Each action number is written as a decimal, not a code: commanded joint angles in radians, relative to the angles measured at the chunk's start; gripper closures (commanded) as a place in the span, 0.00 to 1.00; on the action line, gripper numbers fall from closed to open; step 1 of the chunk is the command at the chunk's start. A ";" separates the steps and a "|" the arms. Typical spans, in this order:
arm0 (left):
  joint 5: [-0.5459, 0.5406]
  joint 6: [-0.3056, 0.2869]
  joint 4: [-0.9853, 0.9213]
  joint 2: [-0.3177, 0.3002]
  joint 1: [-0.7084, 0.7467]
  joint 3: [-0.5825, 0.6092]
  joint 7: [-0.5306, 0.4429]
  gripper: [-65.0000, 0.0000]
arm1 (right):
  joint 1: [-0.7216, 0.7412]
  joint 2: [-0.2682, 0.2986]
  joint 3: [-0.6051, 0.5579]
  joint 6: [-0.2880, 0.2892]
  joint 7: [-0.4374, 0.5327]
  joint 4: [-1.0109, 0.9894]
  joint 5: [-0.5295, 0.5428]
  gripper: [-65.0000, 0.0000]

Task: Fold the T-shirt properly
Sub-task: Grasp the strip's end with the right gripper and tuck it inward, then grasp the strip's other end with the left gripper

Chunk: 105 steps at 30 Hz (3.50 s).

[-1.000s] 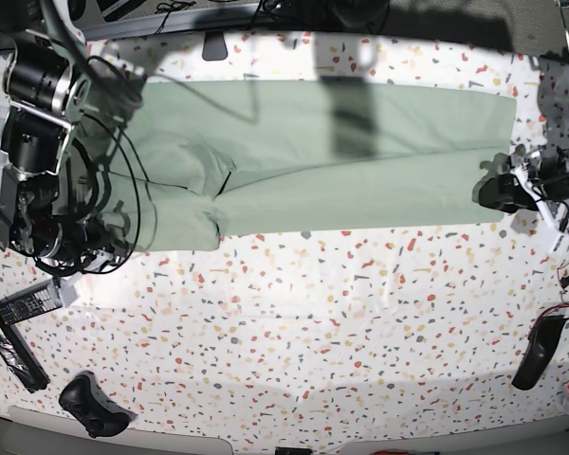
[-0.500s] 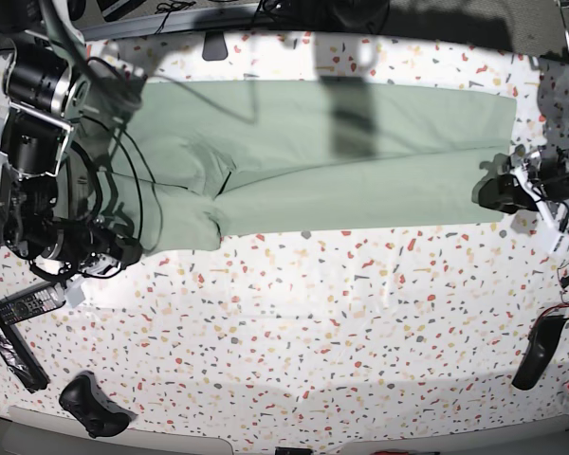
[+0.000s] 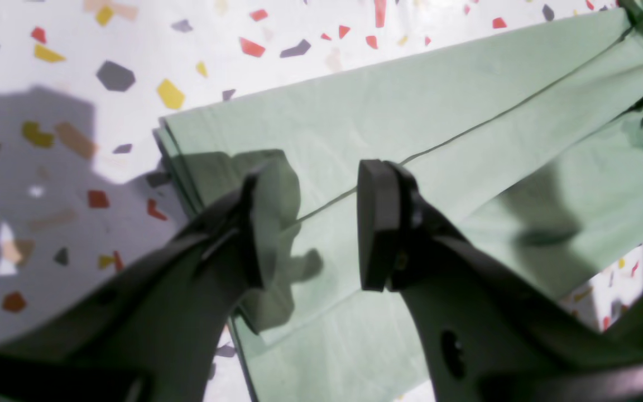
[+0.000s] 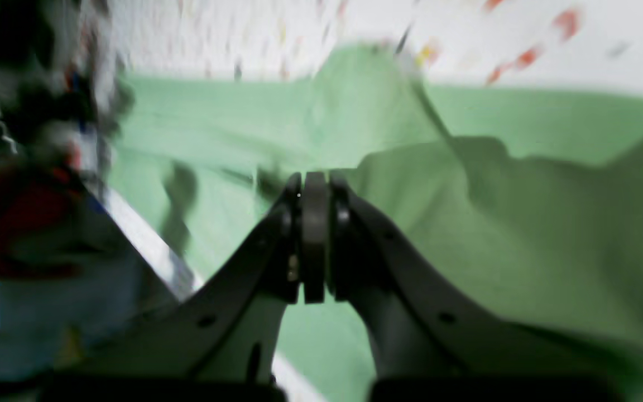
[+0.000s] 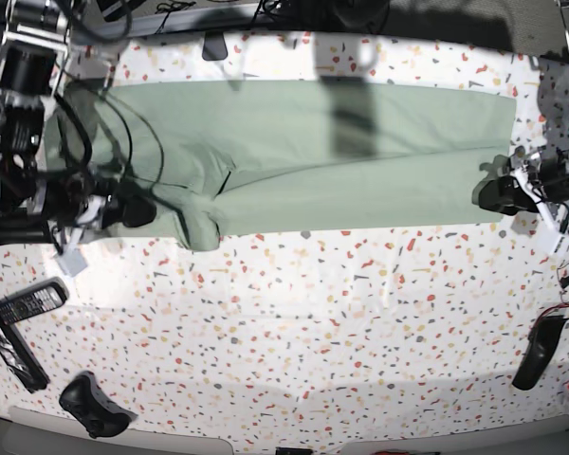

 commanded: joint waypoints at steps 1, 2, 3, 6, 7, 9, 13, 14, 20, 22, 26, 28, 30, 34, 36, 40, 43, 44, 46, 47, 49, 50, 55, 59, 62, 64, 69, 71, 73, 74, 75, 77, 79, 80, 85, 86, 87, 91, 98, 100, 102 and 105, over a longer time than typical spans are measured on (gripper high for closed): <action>-0.019 -0.003 0.017 -0.019 -0.017 -0.008 -0.015 0.68 | -0.017 0.019 0.008 0.005 0.010 0.064 0.031 1.00; -0.019 -0.003 0.017 -0.019 -0.017 -0.008 -0.015 0.68 | -0.056 0.019 0.014 0.005 0.010 0.114 0.030 1.00; -0.018 -0.003 0.017 -0.019 -0.017 -0.008 -0.015 0.68 | -0.095 0.019 0.023 0.005 0.010 0.163 0.029 1.00; -0.012 -0.003 0.017 -0.019 -0.017 -0.008 -0.015 0.68 | -0.202 0.019 0.076 0.005 0.010 0.280 0.028 1.00; -0.013 -0.003 0.017 -0.019 -0.017 -0.008 -0.015 0.68 | -0.233 0.019 0.099 0.005 0.010 0.303 0.028 1.00; -0.013 -0.003 0.017 -0.019 -0.017 -0.008 -0.015 0.68 | -0.286 0.021 0.151 0.005 0.010 0.327 0.029 1.00; -0.013 -0.003 0.017 -0.019 -0.017 -0.008 -0.015 0.68 | -0.364 0.028 0.248 0.005 0.010 0.328 0.024 1.00; -0.013 -0.003 0.017 -0.019 -0.017 -0.008 -0.015 0.68 | -0.373 0.027 0.267 0.005 0.010 0.328 0.024 1.00; -0.013 -0.003 0.017 -0.020 -0.017 -0.008 -0.015 0.68 | -0.379 0.025 0.300 0.005 0.018 0.327 -0.079 1.00; -0.013 -0.003 0.017 -0.019 -0.017 -0.008 -0.015 0.68 | -0.381 0.024 0.300 0.005 0.050 0.327 -0.156 1.00; -0.012 -0.003 0.017 -0.019 -0.017 -0.008 -0.015 0.68 | -0.382 0.024 0.300 0.005 0.113 0.325 -0.277 1.00; -0.012 -0.003 0.017 -0.020 -0.017 -0.008 -0.015 0.68 | -0.382 0.024 0.300 0.005 0.138 0.324 -0.327 1.00; -0.012 -0.003 0.017 -0.020 -0.017 -0.008 -0.015 0.68 | -0.382 0.024 0.300 0.005 0.156 0.324 -0.355 1.00; -0.008 -0.006 0.017 -0.019 -0.016 -0.008 -0.015 0.68 | -0.381 0.014 0.300 0.005 0.178 0.324 -0.373 1.00; 0.025 -0.006 0.017 -0.019 -0.011 -0.008 -0.031 0.68 | -0.381 -0.008 0.300 0.005 0.224 0.322 -0.426 1.00; 0.047 -0.003 0.017 -0.017 0.011 -0.008 -0.045 0.68 | -0.381 -0.052 0.300 0.005 0.366 0.260 -0.513 1.00; 0.048 -0.003 0.017 0.001 0.022 -0.008 -0.045 0.68 | -0.378 -0.064 0.300 0.005 0.426 0.194 -0.523 1.00; 0.048 -0.003 0.017 0.010 0.023 -0.008 -0.045 0.68 | -0.377 -0.064 0.300 0.005 0.435 0.176 -0.523 1.00; 0.048 -0.003 0.017 0.024 0.024 -0.008 -0.047 0.68 | -0.373 -0.064 0.300 0.005 0.447 0.155 -0.523 1.00; 0.048 -0.003 0.017 0.029 0.024 -0.008 -0.053 0.68 | -0.373 -0.064 0.300 0.005 0.451 0.154 -0.523 1.00; 0.050 -0.005 0.017 0.040 0.024 -0.008 -0.058 0.68 | -0.373 -0.064 0.300 0.005 0.453 0.154 -0.523 1.00; 0.052 -0.006 0.017 0.045 0.024 -0.008 -0.057 0.68 | -0.373 -0.064 0.300 0.005 0.452 0.154 -0.523 1.00; 0.088 -0.005 0.017 0.050 0.027 -0.008 -0.056 0.68 | -0.373 -0.064 0.300 0.005 0.436 0.154 -0.522 1.00; 0.154 -0.005 0.017 0.050 0.027 -0.008 -0.056 0.68 | -0.373 -0.061 0.300 0.005 0.429 0.154 -0.480 1.00; 0.156 -0.003 0.017 0.050 0.027 -0.008 -0.057 0.68 | -0.373 -0.061 0.300 0.005 0.330 0.154 -0.390 0.80; 0.156 -0.003 0.017 0.050 0.027 -0.008 -0.060 0.68 | -0.373 -0.061 0.300 0.005 0.204 0.154 -0.291 0.68; 0.156 -0.003 0.017 0.050 0.027 -0.008 -0.072 0.68 | -0.373 -0.055 0.300 0.005 0.031 0.179 0.035 0.66; 0.157 -0.003 0.017 0.050 0.027 -0.008 -0.091 0.68 | -0.373 -0.040 0.300 0.005 0.039 0.198 0.160 0.66; 0.159 -0.003 0.017 0.049 0.024 -0.008 -0.108 0.68 | -0.373 -0.021 0.300 0.005 0.063 0.216 0.275 0.66; 0.175 -0.003 0.017 0.049 0.021 -0.008 -0.120 0.68 | -0.370 -0.012 0.300 0.005 0.074 0.222 0.318 0.66; 0.205 -0.001 0.017 0.050 0.017 -0.008 -0.134 0.68 | -0.362 -0.006 0.300 0.005 0.074 0.226 0.326 0.66; 0.274 0.056 0.017 0.049 0.006 -0.008 -0.142 0.67 | -0.337 -0.006 0.301 0.005 0.057 0.227 0.314 0.66; 0.304 0.090 0.017 0.049 0.002 -0.008 -0.137 0.63 | -0.318 -0.006 0.301 0.005 0.035 0.227 0.305 0.66; 0.299 0.092 0.017 0.049 0.002 -0.008 -0.132 0.59 | -0.309 -0.006 0.301 0.005 0.027 0.227 0.306 0.66; 0.270 0.100 0.015 0.050 0.003 -0.008 -0.078 0.38 | -0.286 -0.006 0.301 0.005 0.010 0.227 0.306 0.52; 0.270 0.100 0.015 0.049 0.003 -0.008 -0.066 0.35 | -0.286 -0.006 0.301 0.005 0.010 0.227 0.306 0.48; 0.274 0.100 0.015 0.047 0.005 -0.008 -0.059 0.33 | -0.286 -0.006 0.301 0.005 0.010 0.227 0.306 0.47; 0.257 0.108 0.010 0.041 0.010 -0.008 -0.055 0.33 | -0.288 -0.011 0.301 0.005 0.010 0.227 0.322 0.47; -0.002 0.045 -0.097 0.010 0.008 -0.010 -0.064 0.33 | -0.293 -0.012 0.301 0.005 0.010 0.227 0.326 0.47; -0.002 0.037 -0.146 -0.010 0.007 -0.015 -0.075 0.33 | -0.293 -0.012 0.301 0.005 0.010 0.227 0.326 0.47; -0.006 0.023 -0.187 -0.023 0.008 -0.040 -0.082 0.33 | -0.293 -0.012 0.301 0.005 0.010 0.227 0.326 0.47; -0.040 -0.016 -0.224 -0.022 0.008 -0.099 -0.048 0.33 | -0.293 -0.012 0.301 0.005 0.010 0.227 0.326 0.47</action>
